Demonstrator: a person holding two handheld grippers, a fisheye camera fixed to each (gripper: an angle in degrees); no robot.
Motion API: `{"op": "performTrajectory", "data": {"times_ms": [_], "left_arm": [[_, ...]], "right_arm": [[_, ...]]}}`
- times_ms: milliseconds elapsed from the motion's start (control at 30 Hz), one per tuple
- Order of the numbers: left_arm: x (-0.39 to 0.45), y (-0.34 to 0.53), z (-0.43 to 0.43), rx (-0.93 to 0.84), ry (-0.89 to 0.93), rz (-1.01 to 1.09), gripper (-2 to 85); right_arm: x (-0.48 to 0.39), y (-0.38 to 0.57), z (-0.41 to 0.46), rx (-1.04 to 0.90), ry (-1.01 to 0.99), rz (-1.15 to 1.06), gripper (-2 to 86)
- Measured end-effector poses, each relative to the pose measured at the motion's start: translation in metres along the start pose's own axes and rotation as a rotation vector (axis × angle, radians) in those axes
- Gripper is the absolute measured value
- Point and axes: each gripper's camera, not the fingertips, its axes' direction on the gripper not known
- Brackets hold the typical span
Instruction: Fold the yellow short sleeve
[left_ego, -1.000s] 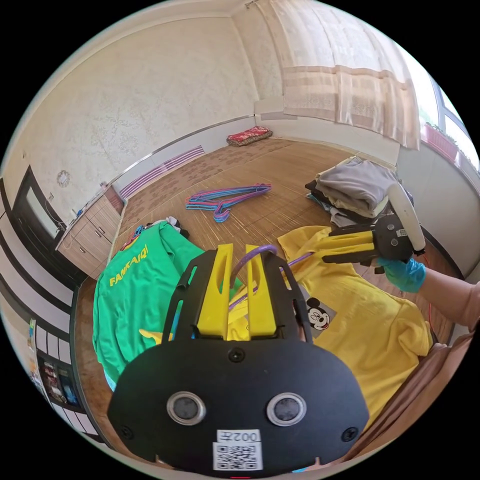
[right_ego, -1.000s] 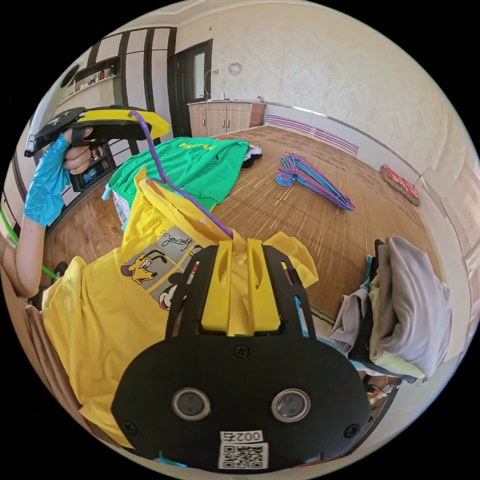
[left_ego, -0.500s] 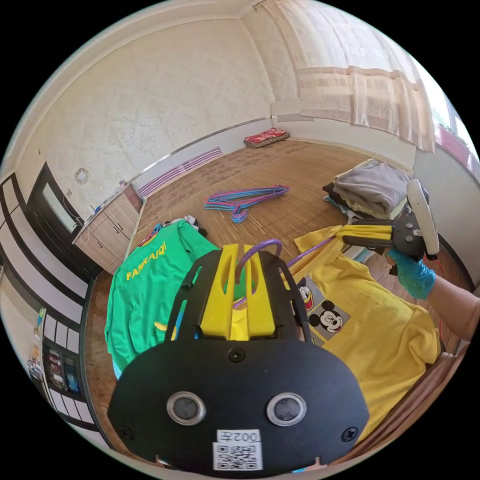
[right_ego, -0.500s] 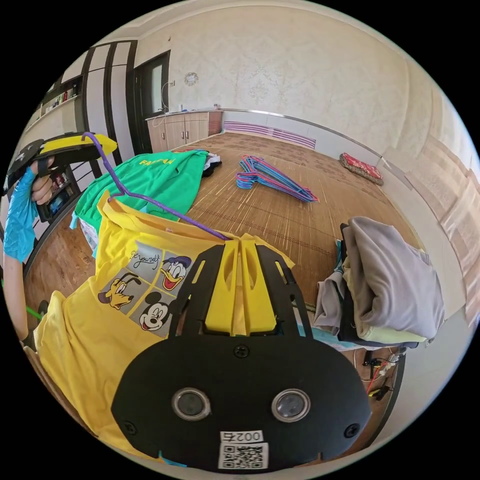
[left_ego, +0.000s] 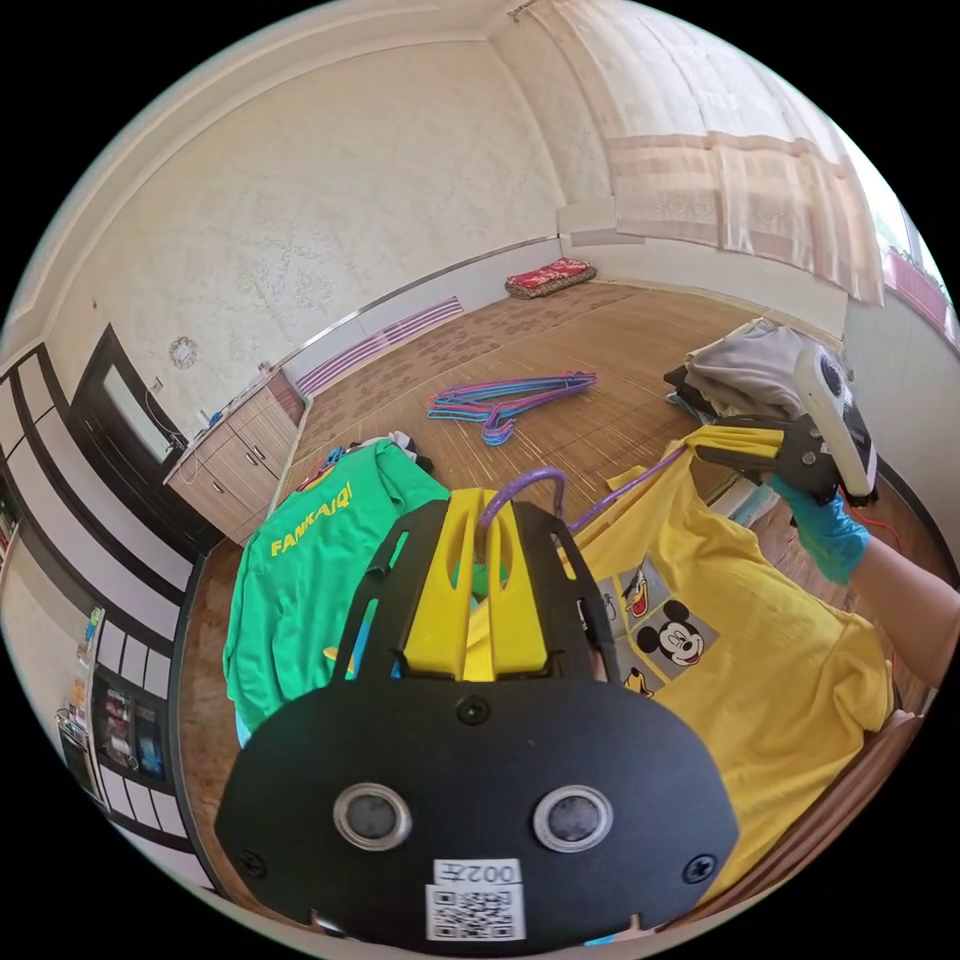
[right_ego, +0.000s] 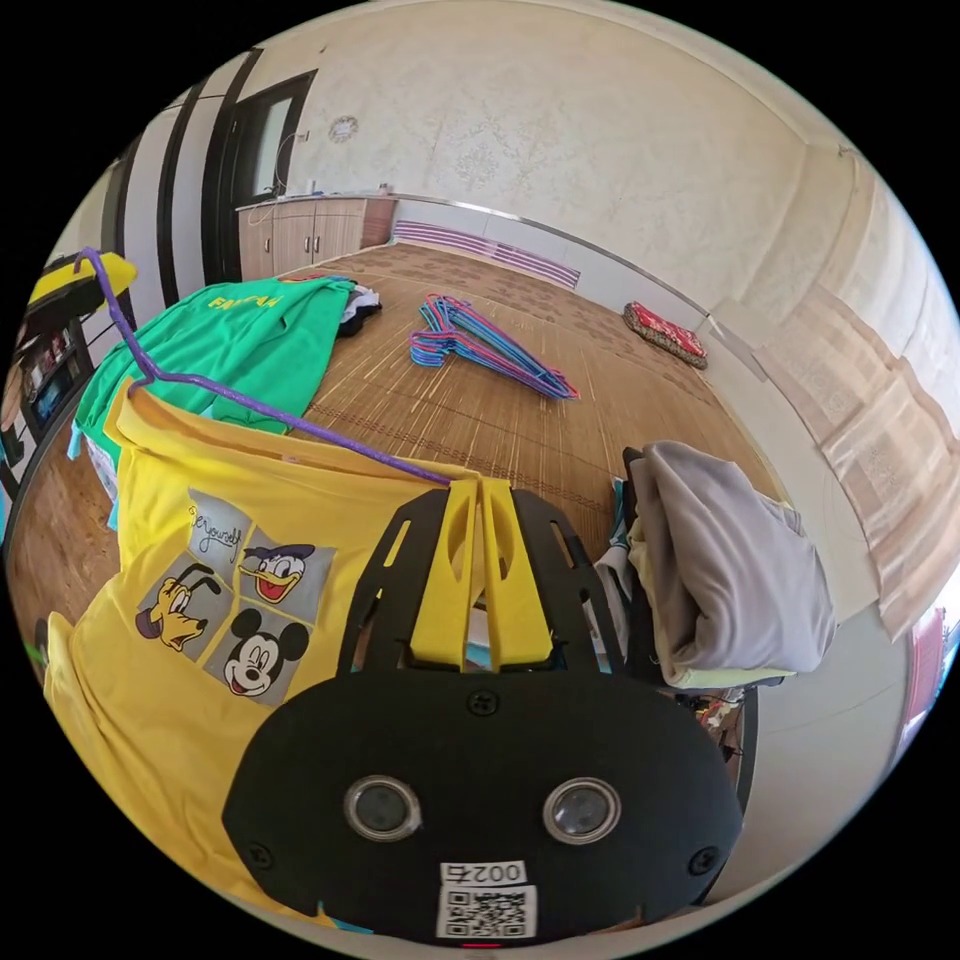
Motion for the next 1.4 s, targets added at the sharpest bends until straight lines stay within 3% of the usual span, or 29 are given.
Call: {"op": "performTrajectory", "data": {"times_ms": [300, 500, 633, 867, 1033, 1233, 1400], "left_arm": [[-0.001, 0.011, -0.003, 0.002, -0.005, -0.016, -1.0], [-0.002, 0.017, -0.005, 0.002, -0.011, -0.025, -1.0], [-0.018, 0.026, -0.015, 0.057, -0.052, -0.134, -1.0], [-0.039, 0.034, -0.016, 0.059, -0.001, -0.212, -1.0], [-0.039, 0.036, -0.017, 0.067, -0.008, -0.234, -1.0], [-0.042, 0.038, -0.021, 0.083, -0.012, -0.246, -1.0], [-0.042, 0.037, -0.025, 0.097, -0.007, -0.24, -1.0]], "right_arm": [[0.004, -0.017, 0.019, -0.029, 0.07, -0.044, -0.9], [0.021, -0.021, 0.026, -0.027, 0.008, 0.021, -0.9], [0.036, -0.017, 0.034, -0.059, -0.005, 0.049, -0.9], [0.057, 0.006, 0.021, -0.006, -0.134, 0.057, -0.8], [0.065, 0.027, 0.02, -0.073, -0.192, 0.025, 0.0], [0.065, 0.044, 0.002, -0.003, -0.384, -0.041, 7.3], [0.079, 0.045, -0.004, 0.108, -0.587, 0.066, 12.8]]}}
